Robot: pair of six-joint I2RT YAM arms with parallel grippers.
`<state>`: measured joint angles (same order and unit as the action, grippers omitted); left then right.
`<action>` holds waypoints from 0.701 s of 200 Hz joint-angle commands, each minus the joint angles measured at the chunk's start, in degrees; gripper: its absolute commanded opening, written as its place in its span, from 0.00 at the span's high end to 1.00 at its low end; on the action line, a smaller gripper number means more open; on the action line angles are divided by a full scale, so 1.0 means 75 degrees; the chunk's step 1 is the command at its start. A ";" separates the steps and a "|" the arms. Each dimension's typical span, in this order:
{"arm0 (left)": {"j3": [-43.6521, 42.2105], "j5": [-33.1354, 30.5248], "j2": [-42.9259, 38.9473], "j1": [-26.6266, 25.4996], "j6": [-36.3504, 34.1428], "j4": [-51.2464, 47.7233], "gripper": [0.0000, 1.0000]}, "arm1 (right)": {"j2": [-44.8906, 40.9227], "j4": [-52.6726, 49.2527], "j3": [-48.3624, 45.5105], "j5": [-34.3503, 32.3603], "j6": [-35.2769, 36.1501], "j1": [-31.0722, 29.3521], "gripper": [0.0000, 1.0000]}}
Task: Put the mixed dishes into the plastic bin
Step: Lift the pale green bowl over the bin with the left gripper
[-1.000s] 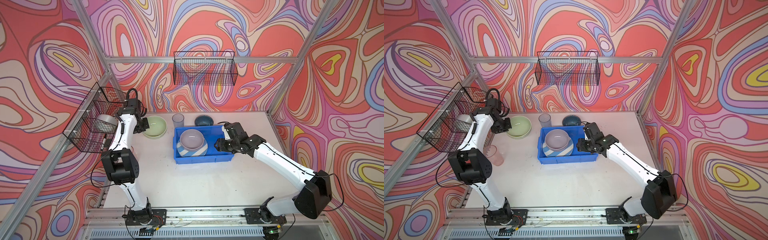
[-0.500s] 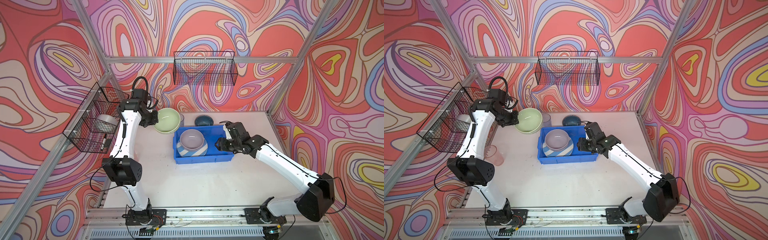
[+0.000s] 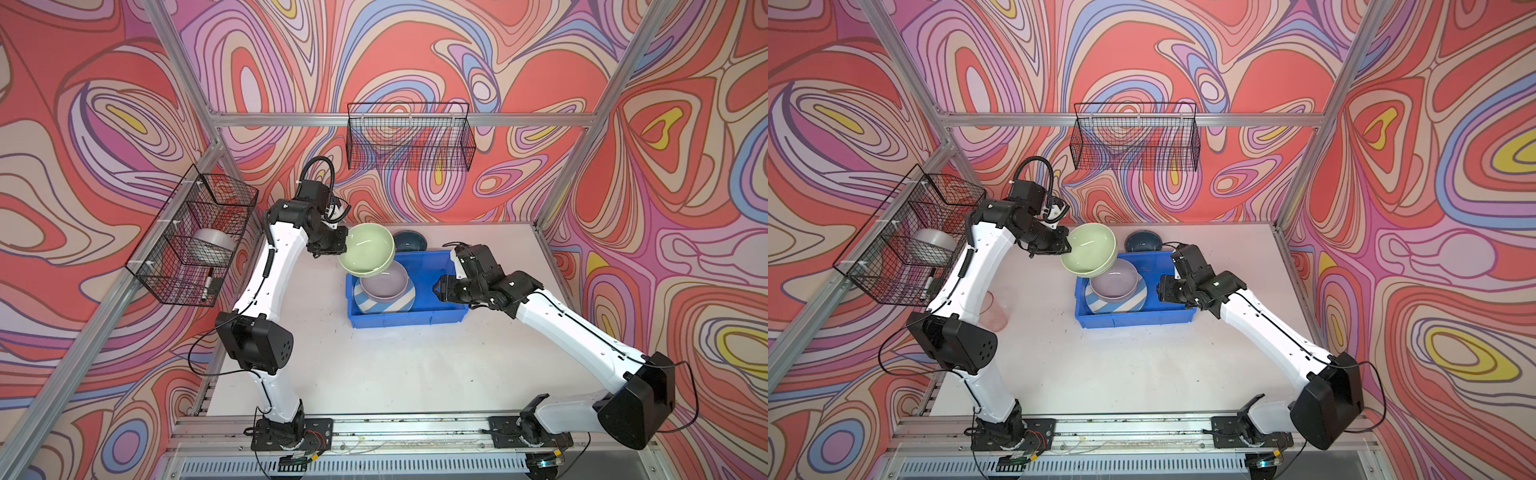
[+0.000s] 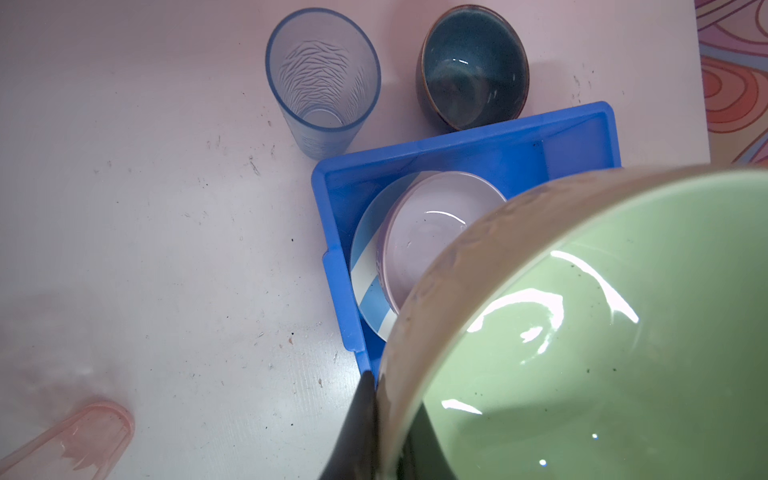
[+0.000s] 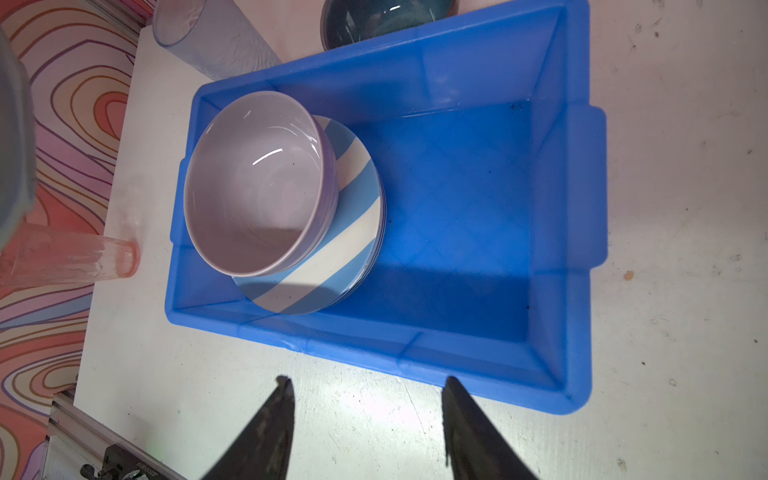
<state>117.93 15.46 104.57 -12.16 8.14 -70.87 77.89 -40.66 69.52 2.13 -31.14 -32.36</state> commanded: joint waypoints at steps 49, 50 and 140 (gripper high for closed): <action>0.0279 -0.0725 0.0668 -0.0898 0.0152 0.0438 1.00 | -0.0285 -0.0192 -0.0081 -0.0225 -0.0046 -0.0057 0.42; 0.0281 -0.0731 0.0687 -0.0898 0.0148 0.0438 1.00 | -0.0284 -0.0192 -0.0081 -0.0225 -0.0051 -0.0057 0.42; -0.0039 -0.1524 0.1277 -0.1220 0.0380 0.0779 1.00 | -0.0307 -0.0279 -0.0093 -0.0378 -0.0170 -0.0057 0.44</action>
<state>117.80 4.10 114.87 -21.19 9.65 -68.77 76.93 -41.87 69.41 0.56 -32.08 -32.36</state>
